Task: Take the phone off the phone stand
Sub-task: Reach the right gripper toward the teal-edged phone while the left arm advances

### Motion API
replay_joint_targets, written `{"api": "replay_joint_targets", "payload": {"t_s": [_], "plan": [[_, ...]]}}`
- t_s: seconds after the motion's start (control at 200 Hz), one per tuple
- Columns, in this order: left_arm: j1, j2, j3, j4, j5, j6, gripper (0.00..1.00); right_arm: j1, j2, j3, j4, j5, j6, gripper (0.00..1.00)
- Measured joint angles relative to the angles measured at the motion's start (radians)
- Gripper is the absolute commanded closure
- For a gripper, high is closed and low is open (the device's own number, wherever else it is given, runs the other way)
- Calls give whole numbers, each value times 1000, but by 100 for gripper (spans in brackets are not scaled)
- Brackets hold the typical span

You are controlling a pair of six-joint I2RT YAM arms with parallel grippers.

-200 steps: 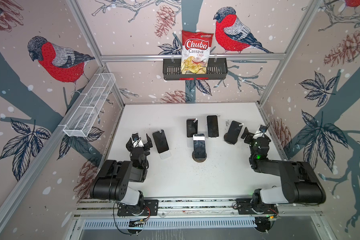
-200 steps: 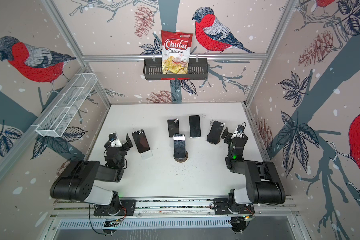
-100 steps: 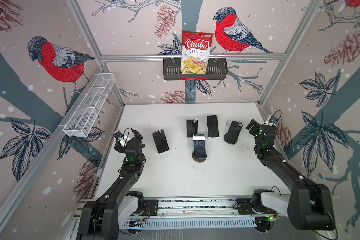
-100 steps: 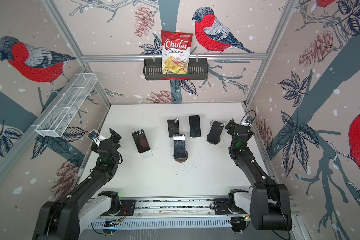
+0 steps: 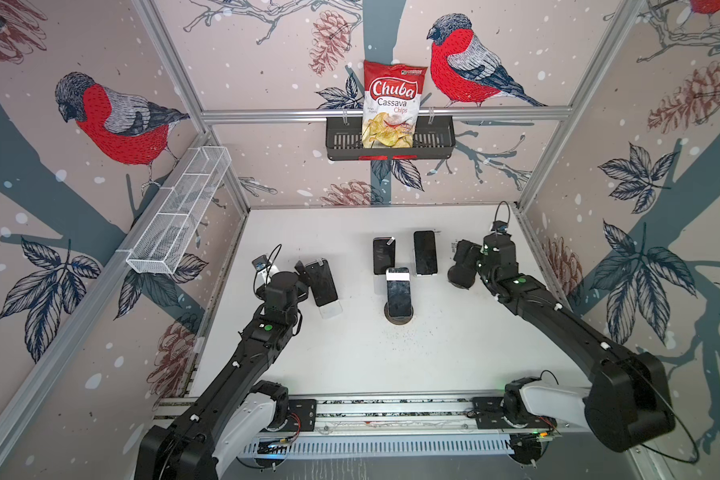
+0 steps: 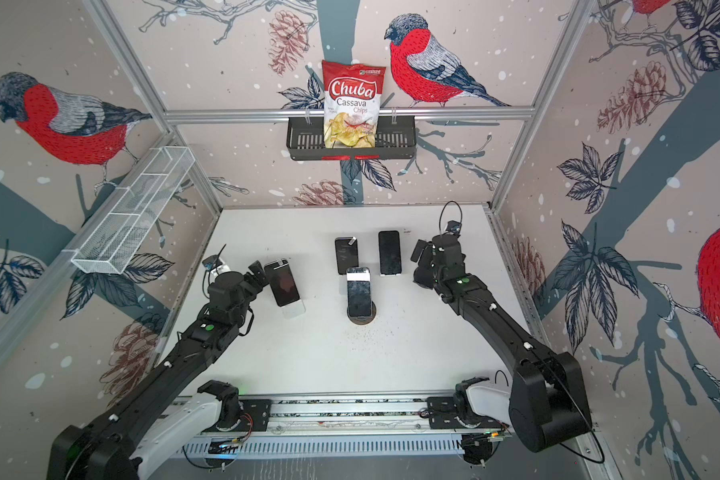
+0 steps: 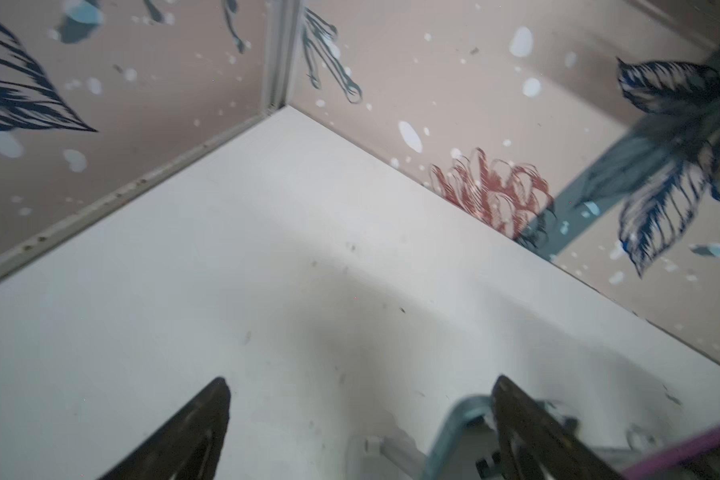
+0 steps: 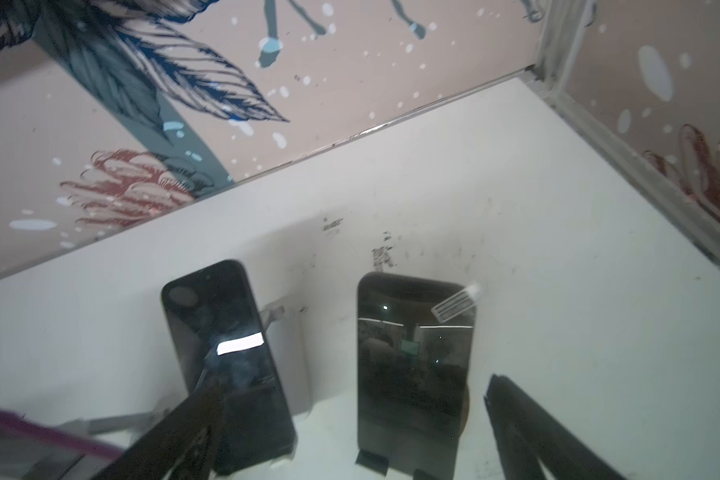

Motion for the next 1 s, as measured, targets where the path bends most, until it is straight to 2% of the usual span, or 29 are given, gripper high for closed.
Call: {"api": "replay_joint_targets", "payload": {"t_s": [0.295,0.55,0.69,0.841,0.996], "plan": [[-161,18,18,-3,175,-34,3,253,61,93,-104,-15,4,1],[-314,95,56,27,225,-77,3,385,121,178,-174,34,8,1],[-332,135,61,50,242,-80,3,469,167,222,-228,82,37,1],[-337,175,89,66,273,-32,3,560,198,245,-288,148,100,1],[-338,177,90,79,297,20,3,604,241,271,-339,183,163,1]]}}
